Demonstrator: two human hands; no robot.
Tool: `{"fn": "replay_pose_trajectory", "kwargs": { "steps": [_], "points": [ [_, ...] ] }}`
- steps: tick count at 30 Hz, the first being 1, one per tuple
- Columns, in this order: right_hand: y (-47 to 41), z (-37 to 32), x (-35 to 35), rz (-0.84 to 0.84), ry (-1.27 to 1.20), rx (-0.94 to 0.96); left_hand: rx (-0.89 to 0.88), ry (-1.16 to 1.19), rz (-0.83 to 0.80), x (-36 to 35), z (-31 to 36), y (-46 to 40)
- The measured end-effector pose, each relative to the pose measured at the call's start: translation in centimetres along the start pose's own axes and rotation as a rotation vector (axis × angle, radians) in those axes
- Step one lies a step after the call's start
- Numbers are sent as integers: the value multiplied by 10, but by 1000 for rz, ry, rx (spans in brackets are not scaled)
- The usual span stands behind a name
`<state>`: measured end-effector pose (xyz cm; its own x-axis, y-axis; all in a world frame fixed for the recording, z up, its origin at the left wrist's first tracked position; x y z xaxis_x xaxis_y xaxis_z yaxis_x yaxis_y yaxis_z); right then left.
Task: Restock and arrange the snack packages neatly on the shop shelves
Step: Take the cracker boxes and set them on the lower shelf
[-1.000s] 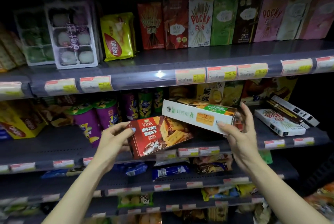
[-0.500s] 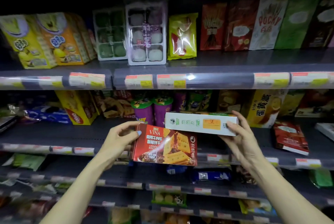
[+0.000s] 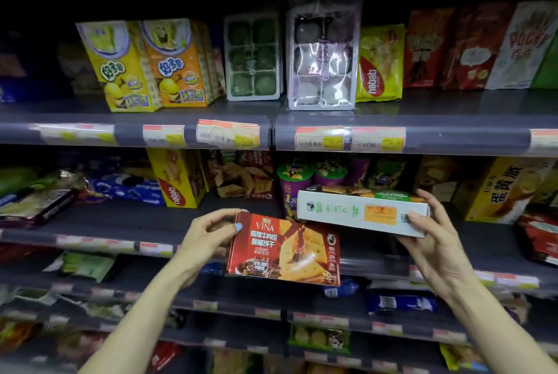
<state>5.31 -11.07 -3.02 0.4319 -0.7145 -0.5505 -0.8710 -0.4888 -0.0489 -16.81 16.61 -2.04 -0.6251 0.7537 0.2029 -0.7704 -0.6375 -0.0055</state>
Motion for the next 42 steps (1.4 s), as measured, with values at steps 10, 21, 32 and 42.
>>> {"fn": "replay_pose_trajectory", "kwargs": {
  "steps": [10, 21, 32, 42],
  "points": [
    [25, 4, -4, -46, 28, -2, 0, 75, -49, 34, -16, -3],
    [30, 34, -46, -166, 42, -71, 31, 115, -161, 62, -27, 10],
    [32, 76, -104, -233, -98, -186, 47, 148, -65, 123, -44, 27],
    [19, 116, -152, -263, -75, -285, 77, 185, 82, 163, -63, 38]
  ]
}}
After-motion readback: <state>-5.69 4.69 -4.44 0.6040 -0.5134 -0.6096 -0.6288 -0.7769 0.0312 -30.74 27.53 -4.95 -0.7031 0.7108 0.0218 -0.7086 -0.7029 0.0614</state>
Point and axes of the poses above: each hand's wrist, its own y-axis away from the middle knuckle, its own x-axis out of the back of the hand, z = x × y, the point moved 1 cm from there along -y, towards the middle knuckle, and after that the axes turned 1 degree about -x, right-handed, at the moved point
